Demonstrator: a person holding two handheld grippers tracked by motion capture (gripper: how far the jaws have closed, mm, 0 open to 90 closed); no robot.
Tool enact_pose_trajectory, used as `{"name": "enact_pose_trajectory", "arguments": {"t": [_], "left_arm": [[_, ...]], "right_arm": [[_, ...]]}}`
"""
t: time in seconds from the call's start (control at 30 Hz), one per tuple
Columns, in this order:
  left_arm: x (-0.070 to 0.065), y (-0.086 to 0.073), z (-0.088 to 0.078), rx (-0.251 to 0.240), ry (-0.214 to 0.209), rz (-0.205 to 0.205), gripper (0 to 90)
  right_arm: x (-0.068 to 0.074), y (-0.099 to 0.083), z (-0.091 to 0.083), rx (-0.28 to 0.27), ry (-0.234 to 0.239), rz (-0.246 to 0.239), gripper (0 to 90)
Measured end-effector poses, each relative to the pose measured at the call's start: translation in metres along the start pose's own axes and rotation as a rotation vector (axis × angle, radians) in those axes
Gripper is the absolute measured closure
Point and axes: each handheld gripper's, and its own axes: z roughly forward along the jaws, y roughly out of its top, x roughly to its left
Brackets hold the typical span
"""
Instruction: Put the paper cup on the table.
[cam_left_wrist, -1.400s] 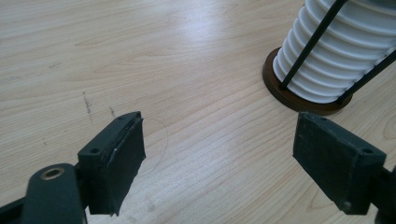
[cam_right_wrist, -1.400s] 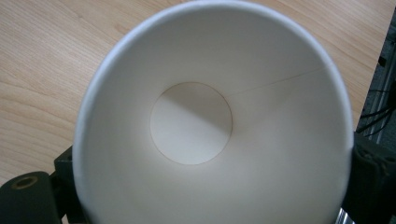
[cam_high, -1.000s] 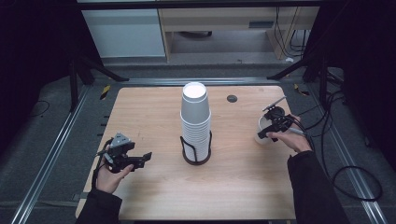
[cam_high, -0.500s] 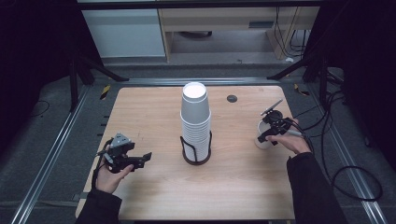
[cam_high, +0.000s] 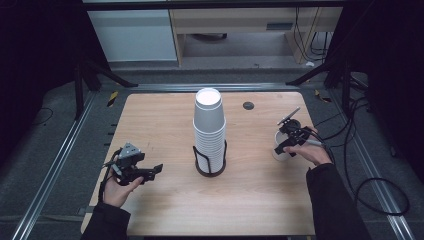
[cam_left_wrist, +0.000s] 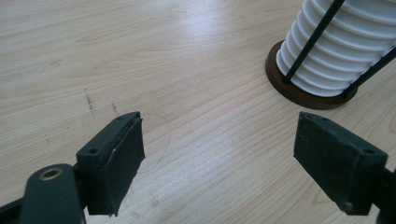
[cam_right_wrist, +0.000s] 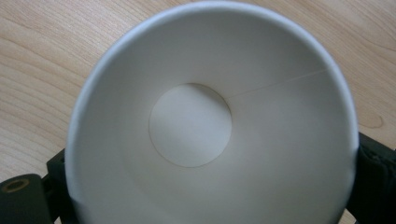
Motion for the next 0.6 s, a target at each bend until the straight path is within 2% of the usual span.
{"name": "enact_pose_trajectory", "arguments": {"t": [0.3, 0.5, 0.6], "left_arm": [[0.000, 0.000, -0.001, -0.003, -0.002, 0.001, 15.4], [0.000, 0.001, -0.002, -0.007, -0.001, 0.003, 15.3], [-0.001, 0.001, -0.003, -0.012, -0.002, 0.004, 15.3]], "right_arm": [[0.000, 0.000, 0.000, 0.007, 0.024, 0.007, 1.8], [-0.001, 0.000, -0.009, -0.043, 0.018, 0.020, 1.6], [-0.002, -0.002, -0.020, -0.106, 0.027, 0.037, 1.5]]}}
